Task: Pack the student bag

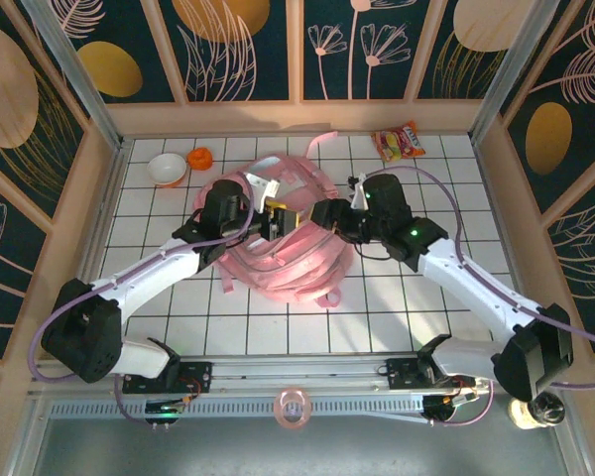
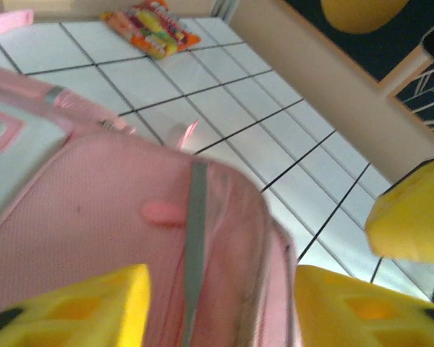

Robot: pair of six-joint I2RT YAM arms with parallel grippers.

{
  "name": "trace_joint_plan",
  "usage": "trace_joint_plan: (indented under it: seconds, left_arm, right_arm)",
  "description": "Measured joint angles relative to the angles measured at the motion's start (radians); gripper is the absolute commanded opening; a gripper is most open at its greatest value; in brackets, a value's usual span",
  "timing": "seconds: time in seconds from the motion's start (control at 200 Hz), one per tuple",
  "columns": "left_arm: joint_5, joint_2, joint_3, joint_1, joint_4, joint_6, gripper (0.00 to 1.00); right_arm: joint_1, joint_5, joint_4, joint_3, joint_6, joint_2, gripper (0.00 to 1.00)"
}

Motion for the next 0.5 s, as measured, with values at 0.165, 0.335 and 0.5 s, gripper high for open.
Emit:
trace_joint_plan:
  seconds: [0.165, 0.335, 0.5]
  left_arm:
    - [0.03, -0.076, 0.019, 0.038, -0.099, 0.192, 0.75]
    - [0.029, -0.245, -0.042, 0.056, -0.263, 0.572, 0.77]
    - [0.005, -0.381, -0.19, 0.055, -0.312, 0.85, 0.77]
  right_arm:
    - [0.011, -0.025, 0.066, -0.048, 0.05, 0.008, 0.55]
    - [0.011, -0.026, 0.068, -0.065, 0.061, 0.008, 0.55]
    - [0.012, -0.026, 0.079, -0.065, 0.037, 0.008, 0.54]
